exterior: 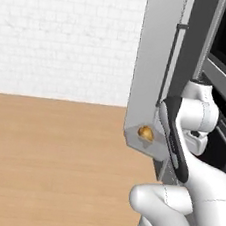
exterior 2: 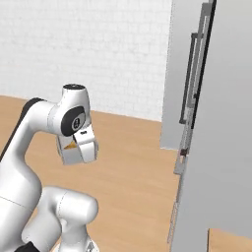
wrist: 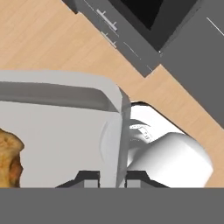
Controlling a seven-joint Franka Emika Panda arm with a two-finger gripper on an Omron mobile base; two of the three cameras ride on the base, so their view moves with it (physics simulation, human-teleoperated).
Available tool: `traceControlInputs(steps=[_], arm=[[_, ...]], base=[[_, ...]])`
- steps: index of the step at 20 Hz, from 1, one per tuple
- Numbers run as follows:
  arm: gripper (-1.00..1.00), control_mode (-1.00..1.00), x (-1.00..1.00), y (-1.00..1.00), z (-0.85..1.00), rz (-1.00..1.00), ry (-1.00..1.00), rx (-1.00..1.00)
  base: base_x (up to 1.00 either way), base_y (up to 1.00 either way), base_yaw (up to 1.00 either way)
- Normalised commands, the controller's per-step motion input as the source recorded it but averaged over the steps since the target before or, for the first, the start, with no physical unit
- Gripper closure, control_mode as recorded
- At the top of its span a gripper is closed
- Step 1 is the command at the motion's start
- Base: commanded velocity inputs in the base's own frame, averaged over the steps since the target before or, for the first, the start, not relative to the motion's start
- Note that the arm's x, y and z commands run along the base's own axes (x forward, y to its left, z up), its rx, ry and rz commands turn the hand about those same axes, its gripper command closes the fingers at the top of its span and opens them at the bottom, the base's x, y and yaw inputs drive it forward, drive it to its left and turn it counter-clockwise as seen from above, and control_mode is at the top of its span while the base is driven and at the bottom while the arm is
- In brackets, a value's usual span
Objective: Take the meat container that has the chicken drumstick and place it on the second highest rack of the freezer. Then take the vegetable container that has the onion and lime and place it on the highest rack of the freezer.
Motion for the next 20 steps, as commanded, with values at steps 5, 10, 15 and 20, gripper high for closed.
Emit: traceControlInputs(steps=[5,10,15,20], arm=[[1.0,1.0,0.0,0.0,0.0,0.0,0.0,0.0],[1.0,1.0,0.0,0.0,0.0,0.0,0.0,0.0],[1.0,1.0,0.0,0.0,0.0,0.0,0.0,0.0],[1.0,1.0,0.0,0.0,0.0,0.0,0.0,0.0]], base=[[1.0,0.0,0.04],[1.0,0.0,0.0],[1.0,0.0,0.0],[1.0,0.09,0.0]])
